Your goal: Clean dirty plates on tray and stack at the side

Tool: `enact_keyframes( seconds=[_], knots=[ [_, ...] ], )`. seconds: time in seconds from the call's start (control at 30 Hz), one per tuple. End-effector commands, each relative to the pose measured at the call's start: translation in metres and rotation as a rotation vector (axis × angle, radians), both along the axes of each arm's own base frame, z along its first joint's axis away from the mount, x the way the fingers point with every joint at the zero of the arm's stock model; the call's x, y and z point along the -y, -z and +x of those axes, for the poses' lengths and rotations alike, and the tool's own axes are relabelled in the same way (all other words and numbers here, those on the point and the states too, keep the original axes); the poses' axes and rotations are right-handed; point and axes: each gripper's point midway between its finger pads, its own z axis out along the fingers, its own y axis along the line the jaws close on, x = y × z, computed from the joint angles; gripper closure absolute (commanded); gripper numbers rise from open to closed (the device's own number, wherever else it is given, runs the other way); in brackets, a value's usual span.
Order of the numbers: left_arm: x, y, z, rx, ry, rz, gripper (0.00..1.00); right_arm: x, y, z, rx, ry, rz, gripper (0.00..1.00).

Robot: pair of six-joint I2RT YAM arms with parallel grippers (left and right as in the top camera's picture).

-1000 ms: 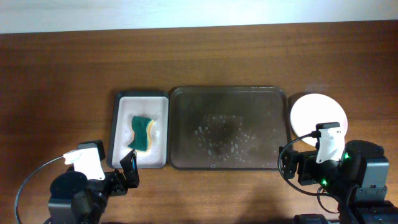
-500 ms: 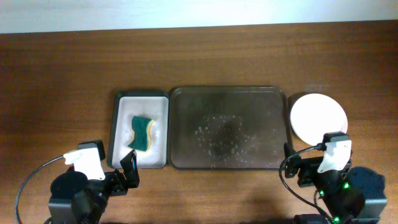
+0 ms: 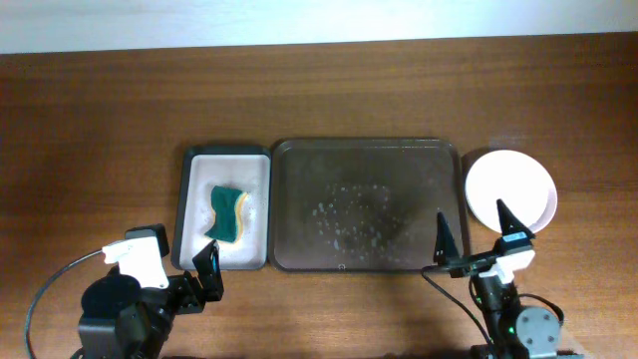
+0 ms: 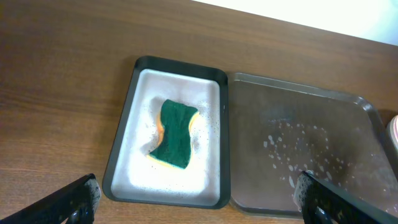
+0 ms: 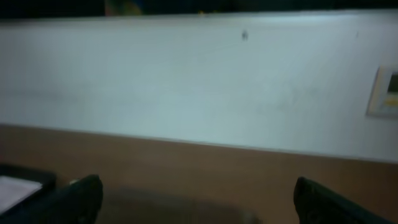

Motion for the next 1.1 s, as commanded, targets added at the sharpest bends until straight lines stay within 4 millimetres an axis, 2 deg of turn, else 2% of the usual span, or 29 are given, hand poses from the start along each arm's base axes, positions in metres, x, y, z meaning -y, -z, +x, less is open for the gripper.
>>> enact_keyframes(
  seconds=[0.0, 0.07, 0.87, 0.93, 1.0, 1.07],
  knots=[
    [-0.002, 0.000, -0.001, 0.007, -0.005, 0.011, 0.00, -0.001, 0.028, 0.002, -0.092, 0.002, -0.050, 0.01],
    [-0.002, 0.000, -0.001, 0.006, -0.004, 0.011, 0.01, -0.001, 0.053, 0.002, -0.191, 0.001, -0.067, 0.01],
    [-0.002, 0.001, -0.001, 0.000, -0.005, 0.012, 0.01, 0.000, 0.052, 0.002, -0.185, 0.004, -0.079, 0.01],
    [-0.013, 0.005, -0.004, -0.003, -0.055, 0.046, 0.01, 0.000, 0.052, 0.002, -0.185, 0.004, -0.079, 0.01],
    [-0.020, 0.028, -0.005, 0.010, -0.089, 0.057, 0.01, 0.000, 0.052, 0.002, -0.185, 0.004, -0.079, 0.01],
    [-0.020, 0.042, 0.001, 0.053, -0.096, 0.050, 0.00, 0.000, 0.052, 0.002, -0.185, 0.004, -0.079, 0.01]
  ],
)
